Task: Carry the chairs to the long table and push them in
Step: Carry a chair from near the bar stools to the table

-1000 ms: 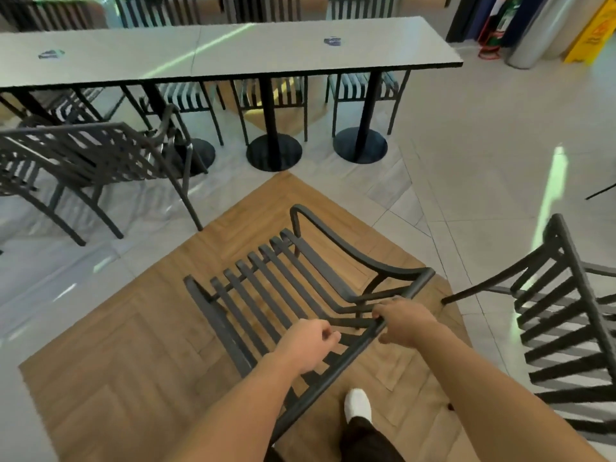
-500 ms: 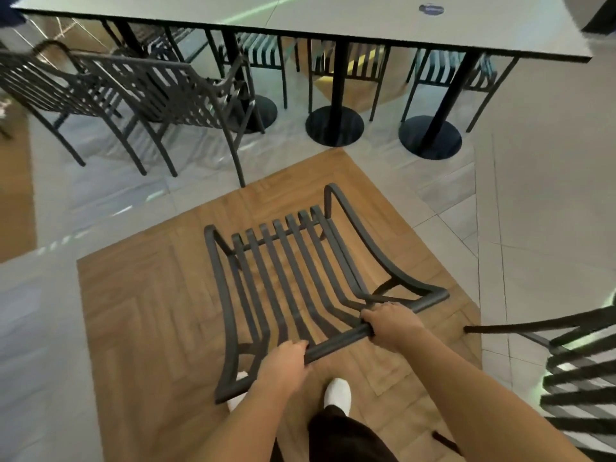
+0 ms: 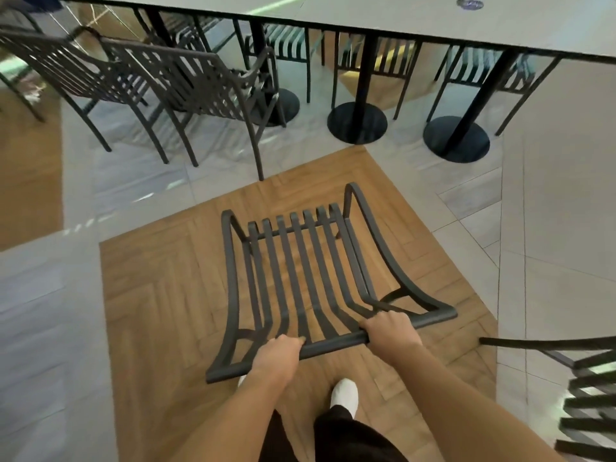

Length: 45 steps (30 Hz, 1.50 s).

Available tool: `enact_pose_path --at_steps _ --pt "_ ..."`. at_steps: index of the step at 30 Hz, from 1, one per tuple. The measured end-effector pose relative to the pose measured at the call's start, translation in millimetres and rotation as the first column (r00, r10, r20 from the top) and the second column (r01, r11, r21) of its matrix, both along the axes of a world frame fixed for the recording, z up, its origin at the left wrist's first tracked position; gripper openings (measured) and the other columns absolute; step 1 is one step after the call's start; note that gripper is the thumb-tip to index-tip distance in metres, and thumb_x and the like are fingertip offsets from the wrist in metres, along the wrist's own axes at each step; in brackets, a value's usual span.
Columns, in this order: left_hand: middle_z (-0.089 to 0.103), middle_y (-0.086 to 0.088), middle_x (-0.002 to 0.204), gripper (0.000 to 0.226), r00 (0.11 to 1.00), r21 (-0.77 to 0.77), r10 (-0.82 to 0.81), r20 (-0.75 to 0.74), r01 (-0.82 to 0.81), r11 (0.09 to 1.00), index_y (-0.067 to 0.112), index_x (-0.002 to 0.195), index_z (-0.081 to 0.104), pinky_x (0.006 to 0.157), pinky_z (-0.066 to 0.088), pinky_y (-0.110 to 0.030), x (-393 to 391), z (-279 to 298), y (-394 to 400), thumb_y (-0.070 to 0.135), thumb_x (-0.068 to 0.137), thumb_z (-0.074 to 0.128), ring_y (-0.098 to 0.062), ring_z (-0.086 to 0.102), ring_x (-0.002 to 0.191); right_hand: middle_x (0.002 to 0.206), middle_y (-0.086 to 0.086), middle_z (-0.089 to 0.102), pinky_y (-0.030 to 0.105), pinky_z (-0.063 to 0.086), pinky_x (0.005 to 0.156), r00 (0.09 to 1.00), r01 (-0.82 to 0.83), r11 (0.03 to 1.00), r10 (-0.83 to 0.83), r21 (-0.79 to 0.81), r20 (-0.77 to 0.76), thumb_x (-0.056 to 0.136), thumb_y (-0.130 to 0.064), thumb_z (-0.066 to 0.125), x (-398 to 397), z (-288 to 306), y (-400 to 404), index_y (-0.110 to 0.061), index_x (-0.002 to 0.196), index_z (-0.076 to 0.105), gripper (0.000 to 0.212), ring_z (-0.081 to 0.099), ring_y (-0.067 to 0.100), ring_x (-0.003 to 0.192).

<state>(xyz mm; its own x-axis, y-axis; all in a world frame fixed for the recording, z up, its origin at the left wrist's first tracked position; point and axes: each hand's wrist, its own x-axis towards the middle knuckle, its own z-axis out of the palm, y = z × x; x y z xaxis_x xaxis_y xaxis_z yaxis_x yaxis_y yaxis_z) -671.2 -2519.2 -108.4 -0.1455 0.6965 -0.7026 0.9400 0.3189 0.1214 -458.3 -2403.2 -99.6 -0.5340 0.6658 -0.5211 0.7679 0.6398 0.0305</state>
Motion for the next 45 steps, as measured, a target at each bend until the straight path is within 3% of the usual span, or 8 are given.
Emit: enact_pose_path --at_steps 5,11,23,37,45 --pt "0.059 -0.009 0.136 0.077 1.0 -0.035 -0.025 0.003 0.025 0.999 0.039 0.156 0.034 0.1 0.05 -0.046 -48 5 1 -0.004 0.094 0.049 -0.031 0.058 0.124 0.103 0.002 0.069 0.037 0.043 0.072 1.0 0.006 1.0 -0.006 -0.021 -0.01 0.102 -0.022 0.051 -38 0 -15 -0.025 0.119 0.066 0.023 0.067 0.025 0.096" --pt "0.061 -0.008 0.133 0.068 0.994 -0.012 -0.107 0.017 0.108 0.994 0.036 0.152 0.04 0.099 0.051 -0.046 -101 9 15 -0.003 0.097 0.048 -0.032 0.059 0.123 0.105 0.001 0.07 0.038 0.055 0.081 0.994 0.112 0.993 -0.113 -0.043 -0.004 0.103 -0.024 0.051 -82 0 -27 -0.025 0.12 0.065 0.023 0.068 0.023 0.097" --pt "0.062 -0.009 0.131 0.058 0.956 -0.013 -0.289 0.056 0.291 0.957 0.033 0.144 0.051 0.098 0.05 -0.048 -202 20 105 -0.001 0.097 0.043 -0.035 0.058 0.123 0.109 -0.002 0.071 0.036 0.055 0.088 0.95 0.312 0.95 -0.312 -0.033 -0.009 0.105 -0.026 0.049 -175 14 13 -0.025 0.125 0.065 0.025 0.069 0.02 0.101" --pt "0.061 -0.009 0.136 0.06 0.941 0.043 -0.337 0.019 0.336 0.941 0.033 0.147 0.051 0.104 0.049 -0.049 -226 20 298 0.0 0.097 0.054 -0.033 0.058 0.125 0.101 -0.005 0.07 0.034 0.053 0.081 0.932 0.363 0.931 -0.363 -0.038 0.002 0.105 -0.028 0.049 -200 17 193 -0.028 0.122 0.064 0.023 0.068 0.018 0.094" --pt "0.059 -0.009 0.139 0.056 0.947 0.043 -0.319 0.045 0.317 0.947 0.032 0.149 0.05 0.106 0.047 -0.047 -212 31 421 0.004 0.1 0.054 -0.031 0.058 0.127 0.105 -0.005 0.07 0.033 0.051 0.086 0.913 0.402 0.914 -0.405 -0.054 -0.05 0.106 -0.026 0.049 -188 27 316 -0.03 0.123 0.065 0.024 0.068 0.017 0.099"
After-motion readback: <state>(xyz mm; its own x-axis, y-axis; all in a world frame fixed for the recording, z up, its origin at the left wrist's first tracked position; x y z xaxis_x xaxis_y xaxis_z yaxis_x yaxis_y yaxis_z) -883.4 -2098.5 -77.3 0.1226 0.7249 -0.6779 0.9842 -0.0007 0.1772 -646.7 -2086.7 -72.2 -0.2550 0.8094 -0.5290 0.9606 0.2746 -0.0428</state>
